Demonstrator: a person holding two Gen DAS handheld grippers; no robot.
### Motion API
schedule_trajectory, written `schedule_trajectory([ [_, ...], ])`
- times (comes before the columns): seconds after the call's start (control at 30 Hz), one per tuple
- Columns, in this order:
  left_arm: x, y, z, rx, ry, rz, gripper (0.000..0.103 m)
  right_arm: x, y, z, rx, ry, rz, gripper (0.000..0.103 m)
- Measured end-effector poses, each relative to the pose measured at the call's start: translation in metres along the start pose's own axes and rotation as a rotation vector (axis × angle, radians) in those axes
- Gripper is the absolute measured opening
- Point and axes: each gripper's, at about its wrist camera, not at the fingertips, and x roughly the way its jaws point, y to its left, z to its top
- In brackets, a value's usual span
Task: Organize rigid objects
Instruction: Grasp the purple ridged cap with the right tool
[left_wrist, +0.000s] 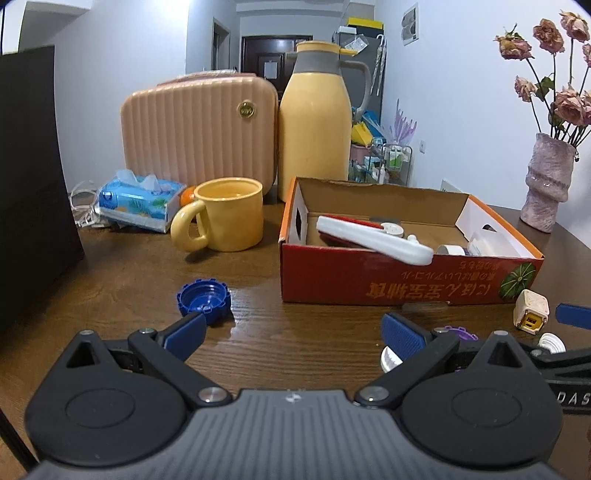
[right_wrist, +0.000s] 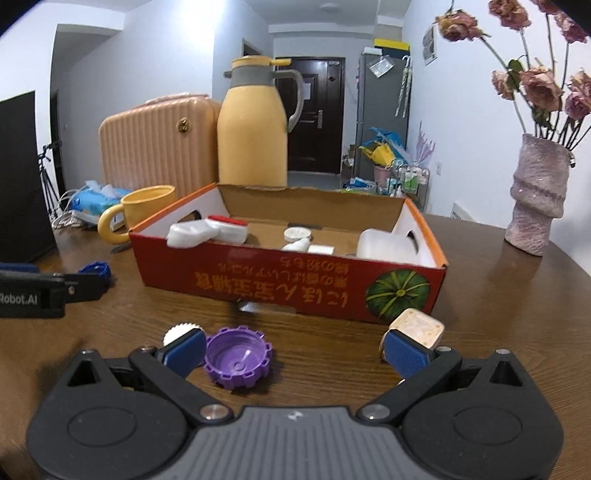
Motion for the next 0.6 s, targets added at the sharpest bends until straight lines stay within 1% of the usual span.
schedule_trajectory([
  [0.1, 0.004, 0.005, 0.0, -0.008, 0.02, -0.009, 0.103, 0.006, 0.004, -0.002, -0.008, 0.024, 0.013, 0.103],
  [0.4, 0.007, 0.013, -0.001, -0.008, 0.037, -0.017, 0.103, 0.028, 0.018, -0.001, -0.038, 0.096, 0.024, 0.101],
  [0.53, 0.009, 0.017, -0.001, -0.018, 0.043, -0.02, 0.103, 0.04, 0.024, 0.001, -0.05, 0.129, 0.006, 0.101],
  [0.6, 0.008, 0.018, -0.001, -0.021, 0.041, -0.02, 0.103, 0.044, 0.025, 0.001, -0.051, 0.14, 0.006, 0.098],
])
